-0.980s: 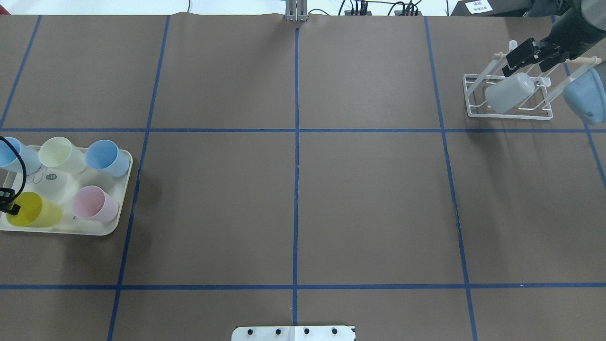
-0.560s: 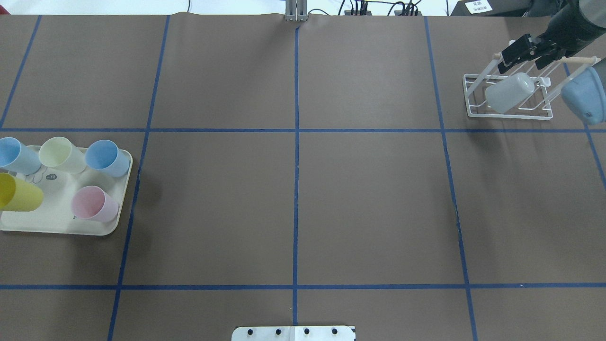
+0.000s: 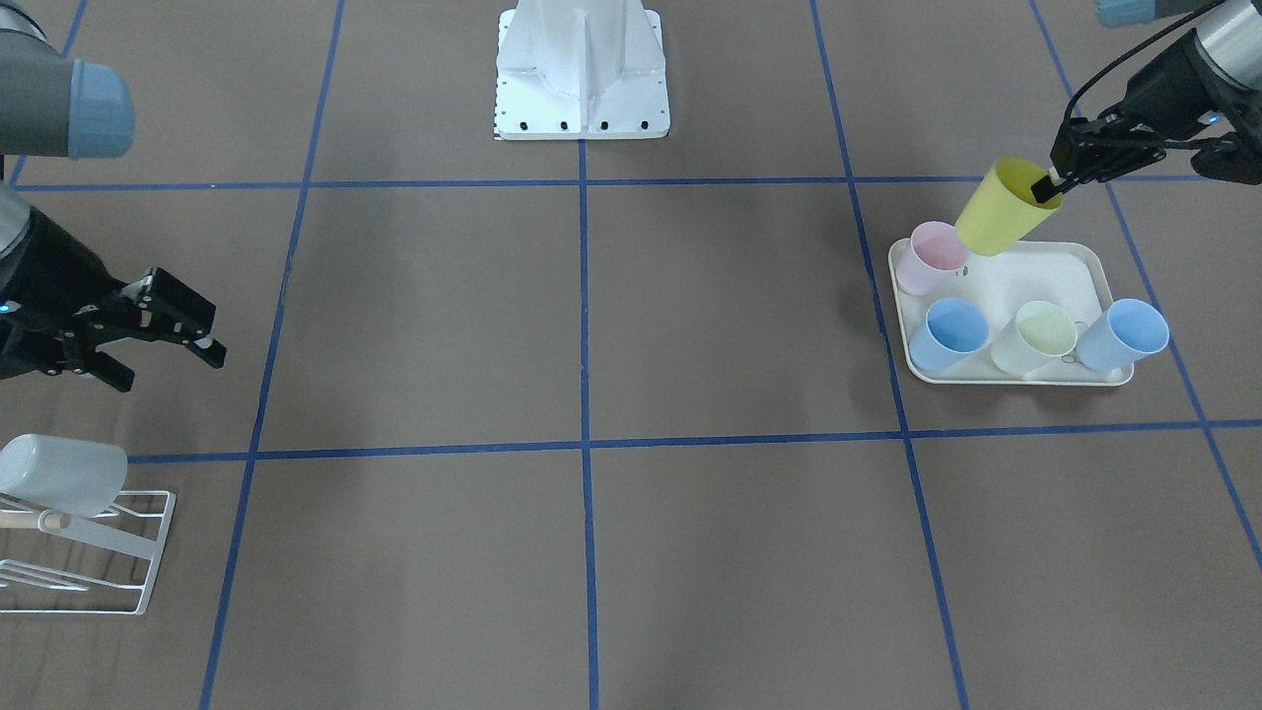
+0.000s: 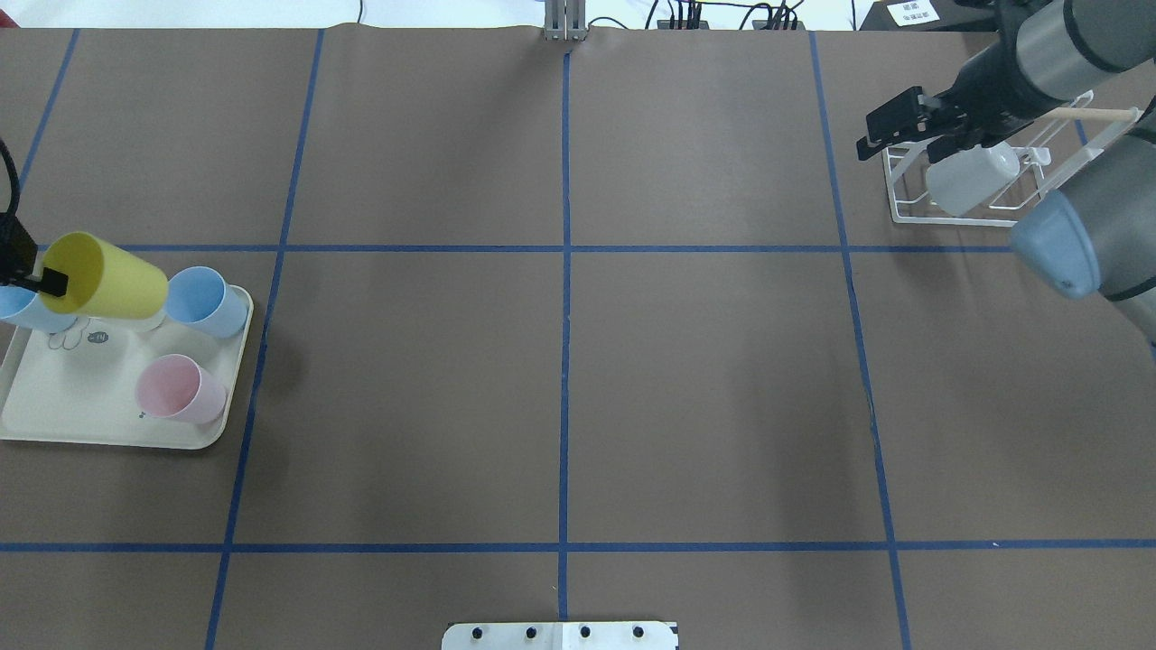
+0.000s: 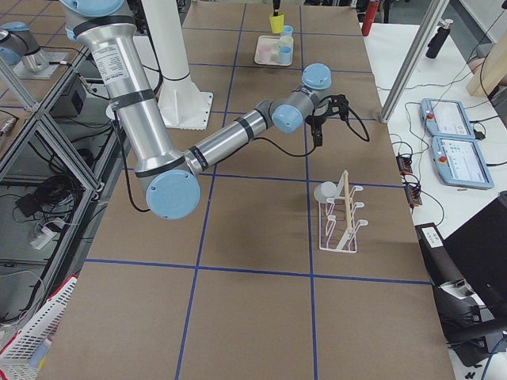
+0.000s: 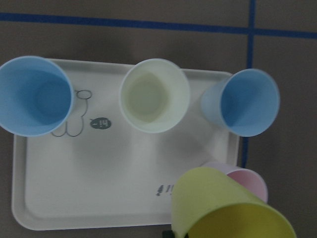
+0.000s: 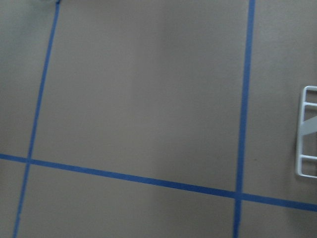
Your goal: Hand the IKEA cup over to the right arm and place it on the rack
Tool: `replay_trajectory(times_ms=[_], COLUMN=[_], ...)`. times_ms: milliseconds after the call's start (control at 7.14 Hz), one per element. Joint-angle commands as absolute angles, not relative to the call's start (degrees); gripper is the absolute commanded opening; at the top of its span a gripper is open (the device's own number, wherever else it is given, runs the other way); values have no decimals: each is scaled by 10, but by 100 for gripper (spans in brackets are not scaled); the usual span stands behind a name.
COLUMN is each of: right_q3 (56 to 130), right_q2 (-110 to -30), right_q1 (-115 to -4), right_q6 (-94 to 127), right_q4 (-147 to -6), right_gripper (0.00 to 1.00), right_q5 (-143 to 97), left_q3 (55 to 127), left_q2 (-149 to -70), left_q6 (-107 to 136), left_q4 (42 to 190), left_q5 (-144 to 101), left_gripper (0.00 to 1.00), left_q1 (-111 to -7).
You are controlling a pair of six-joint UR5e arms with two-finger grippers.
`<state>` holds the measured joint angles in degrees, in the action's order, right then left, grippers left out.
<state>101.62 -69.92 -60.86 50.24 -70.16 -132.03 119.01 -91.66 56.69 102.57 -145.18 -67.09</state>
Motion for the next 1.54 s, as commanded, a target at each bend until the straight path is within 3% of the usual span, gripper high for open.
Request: replay_trajectory(times_ms=[0,280,700,1401], right_q3=[1017,1006,998,977], right_q2=[-715,-729,-729,-717], right_q1=[-564,-548,-511,-360], right_q6=[691,845,1026,1142], right_q4=[-505,-323,-104,189], right_gripper=[99,99,99,98], right_q5=[-1321,-1320,-1257,-1011], left_q3=[1161,1121,1036,1002], left_q2=[-1076,-1166,-1190,-1215], left_q6=[783,904,1196,1590], left_q4=[1031,1108,1440,1726], left_q5=[-1460,-1441,-1339,-1223], left_gripper=[0,0,0,0], left_q1=[-618,-554,-507,-456])
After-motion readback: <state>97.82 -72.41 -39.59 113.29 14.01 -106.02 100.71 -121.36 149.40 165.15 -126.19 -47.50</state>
